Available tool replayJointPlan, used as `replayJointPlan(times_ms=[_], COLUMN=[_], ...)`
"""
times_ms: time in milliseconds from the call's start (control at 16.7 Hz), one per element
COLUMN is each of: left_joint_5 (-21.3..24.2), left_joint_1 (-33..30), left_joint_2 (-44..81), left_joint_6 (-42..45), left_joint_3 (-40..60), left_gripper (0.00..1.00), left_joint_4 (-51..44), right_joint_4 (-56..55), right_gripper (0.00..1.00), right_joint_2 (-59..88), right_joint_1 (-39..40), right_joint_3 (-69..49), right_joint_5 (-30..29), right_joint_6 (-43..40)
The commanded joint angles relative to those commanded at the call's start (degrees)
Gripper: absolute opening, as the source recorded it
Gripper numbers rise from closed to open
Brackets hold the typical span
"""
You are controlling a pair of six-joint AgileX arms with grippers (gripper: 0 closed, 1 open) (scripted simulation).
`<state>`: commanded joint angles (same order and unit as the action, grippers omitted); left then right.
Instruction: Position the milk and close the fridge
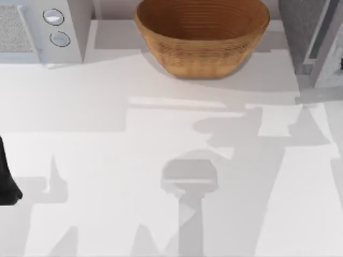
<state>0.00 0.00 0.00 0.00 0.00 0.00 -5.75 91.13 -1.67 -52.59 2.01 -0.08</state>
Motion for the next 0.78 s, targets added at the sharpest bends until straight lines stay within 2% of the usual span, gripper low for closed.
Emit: replayJointPlan(times_ms=[240,780], left_joint_5=[0.00,0.00], left_joint_1=[0.00,0.00], left_joint_2=[0.00,0.00], left_joint_6=[0.00,0.00], left_joint_3=[0.00,0.00], left_gripper=[1.00,1.00], left_joint_4=[0.00,0.00], right_joint_4=[0.39,2.91], right_gripper=[1.00,1.00], right_joint_2=[1.19,13.37], right_joint_1=[-0.69,-0.63], right_joint_3=[-0.62,-15.56], right_joint_5=[-0.24,-0.58], right_joint_6=[-0.25,-0.29])
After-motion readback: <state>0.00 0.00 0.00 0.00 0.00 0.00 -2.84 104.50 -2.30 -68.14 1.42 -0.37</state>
